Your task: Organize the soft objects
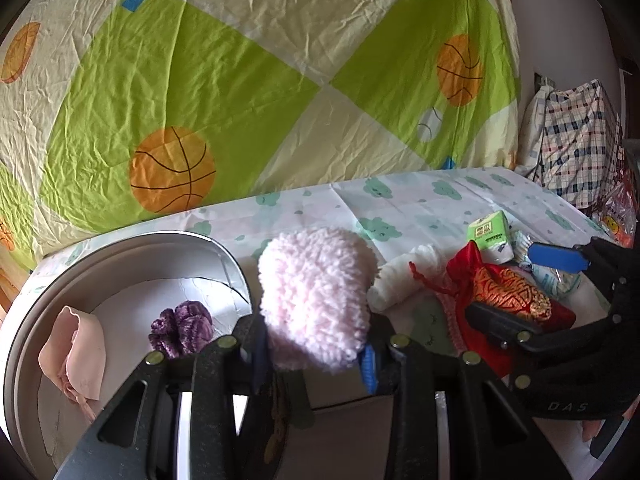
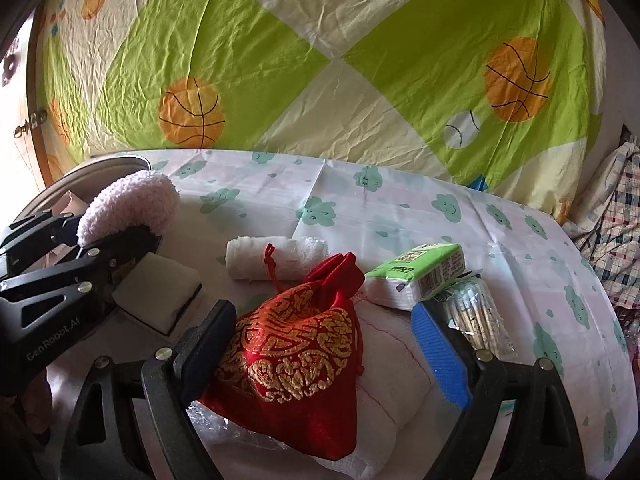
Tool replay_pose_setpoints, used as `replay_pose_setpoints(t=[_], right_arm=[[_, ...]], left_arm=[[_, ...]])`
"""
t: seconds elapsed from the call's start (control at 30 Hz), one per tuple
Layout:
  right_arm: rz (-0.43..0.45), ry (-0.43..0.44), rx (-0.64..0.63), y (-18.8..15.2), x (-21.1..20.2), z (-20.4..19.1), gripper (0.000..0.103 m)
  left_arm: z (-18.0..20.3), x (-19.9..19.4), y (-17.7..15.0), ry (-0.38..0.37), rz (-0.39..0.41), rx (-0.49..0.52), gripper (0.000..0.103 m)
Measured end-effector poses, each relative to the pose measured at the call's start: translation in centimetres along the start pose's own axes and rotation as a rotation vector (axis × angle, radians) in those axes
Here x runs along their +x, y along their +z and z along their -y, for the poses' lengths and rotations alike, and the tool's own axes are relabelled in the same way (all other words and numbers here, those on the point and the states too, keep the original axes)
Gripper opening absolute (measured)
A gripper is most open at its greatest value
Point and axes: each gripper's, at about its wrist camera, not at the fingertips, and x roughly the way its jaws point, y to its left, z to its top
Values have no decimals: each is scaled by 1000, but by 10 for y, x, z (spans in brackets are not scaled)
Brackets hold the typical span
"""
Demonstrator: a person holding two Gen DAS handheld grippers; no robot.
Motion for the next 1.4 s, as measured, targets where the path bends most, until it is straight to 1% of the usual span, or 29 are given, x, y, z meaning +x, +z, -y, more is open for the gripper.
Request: replay_pose_setpoints(t=[0.07,0.13,0.17,0.2,0.23,0.27,0.37,0.6,0.8,1.0,1.4], right_arm=[[-18,-2,-12,0,4,-2,91],[-42,-1,-24,-1,8,-5,88],[-54,0,-31,-1,11,-6,80],[-68,3,-40,-1,13,-8,67],[-79,7,-49,-2,16,-10,60],[-85,7,-59,-2,16,-13,50],[-64,-3,-69,-4,12,-16,41],[25,-5,-19,-4,-5,-7,36],[111,-10,15,-5,-21,-2,36],[153,-13,62,-6,-28,6,36],[265,-46,111,-12,-50,15,36]], left_arm=[[2,-1,-1,5,3,4,35],[3,-2,-2,6,6,9,35],[4,-3,-2,5,8,9,35],[5,-4,-2,0,11,10,35],[6,-5,-2,-4,16,13,35],[7,-6,-2,-5,20,17,35],[10,-10,-3,-6,30,22,35],[12,-14,-6,-7,36,15,35],[12,-18,-7,-9,42,10,35],[14,-21,-8,-9,49,11,35],[14,-31,-11,9,70,1,35]])
